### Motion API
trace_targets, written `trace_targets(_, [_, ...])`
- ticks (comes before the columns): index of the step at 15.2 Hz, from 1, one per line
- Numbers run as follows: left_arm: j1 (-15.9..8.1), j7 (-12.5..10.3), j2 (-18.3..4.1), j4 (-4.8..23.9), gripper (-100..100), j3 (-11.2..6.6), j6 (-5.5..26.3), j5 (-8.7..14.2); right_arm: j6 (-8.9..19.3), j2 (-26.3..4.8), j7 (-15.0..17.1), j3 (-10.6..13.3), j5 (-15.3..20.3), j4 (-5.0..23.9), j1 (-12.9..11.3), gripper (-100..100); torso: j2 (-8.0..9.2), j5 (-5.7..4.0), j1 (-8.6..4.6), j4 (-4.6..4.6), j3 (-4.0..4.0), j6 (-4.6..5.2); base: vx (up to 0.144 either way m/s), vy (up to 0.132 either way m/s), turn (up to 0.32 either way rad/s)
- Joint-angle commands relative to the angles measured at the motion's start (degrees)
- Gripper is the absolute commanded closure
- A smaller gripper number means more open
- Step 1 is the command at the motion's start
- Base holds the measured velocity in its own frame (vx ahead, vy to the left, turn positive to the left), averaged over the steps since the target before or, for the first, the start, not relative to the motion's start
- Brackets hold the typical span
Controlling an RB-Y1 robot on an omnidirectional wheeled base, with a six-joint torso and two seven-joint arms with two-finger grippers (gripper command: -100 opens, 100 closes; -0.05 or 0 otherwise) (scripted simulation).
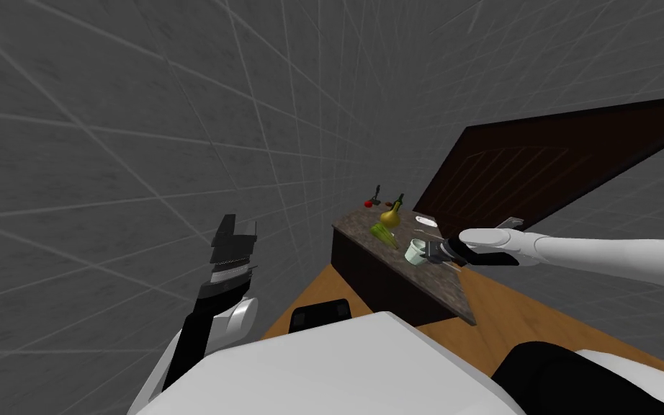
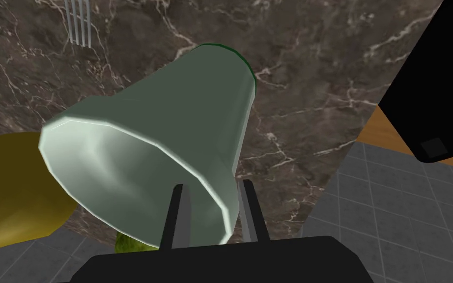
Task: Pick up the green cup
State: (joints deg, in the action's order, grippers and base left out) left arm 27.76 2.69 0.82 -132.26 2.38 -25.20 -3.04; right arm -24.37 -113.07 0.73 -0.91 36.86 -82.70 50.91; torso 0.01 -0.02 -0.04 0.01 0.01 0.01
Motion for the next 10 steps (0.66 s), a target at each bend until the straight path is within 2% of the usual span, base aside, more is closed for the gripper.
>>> trace_targets(1, [0.0,0.0,0.0,0.0,0,0.00,0.0,0.0,0.0,0.0,0.0,0.0,0.0,0.0,0.0,100,0.00,0.00,0.00,0.00,0.00,0.00,-0.002,0.001,-0.012])
trace_targets(3, [0.0,0.0,0.0,0.0,0,0.00,0.0,0.0,0.0,0.0,0.1,0.0,0.0,0.0,0.0,100,-0.01,-0.01,0.00,0.00,0.00,-0.04,0.000,0.000,0.000])
trace_targets(5, [0.0,0.0,0.0,0.0,0,0.00,0.0,0.0,-1.4,-2.1,0.6,-0.7,-0.3,0.3,-0.7,100,0.04,0.06,0.04,0.03,0.03,0.02,-0.016,0.011,-0.174])
trace_targets(8, [0.0,0.0,0.0,0.0,0,0.00,0.0,0.0,-1.4,-2.1,0.6,-0.7,-0.3,0.3,-0.7,100,0.13,0.09,0.16,0.05,0.08,-0.04,-0.017,0.015,-0.038])
trace_targets(9, [0.0,0.0,0.0,0.0,0,0.00,0.0,0.0,-2.2,-3.6,1.1,-1.2,-0.5,0.4,-1.0,100,0.11,0.10,0.16,0.05,0.08,-0.05,-0.010,0.009,-0.080])
trace_targets(10, [0.0,0.0,0.0,0.0,0,0.00,0.0,0.0,-1.7,-2.6,0.5,-1.2,-0.5,0.4,-0.5,100,0.11,0.14,0.18,0.07,0.08,-0.03,-0.006,0.007,-0.048])
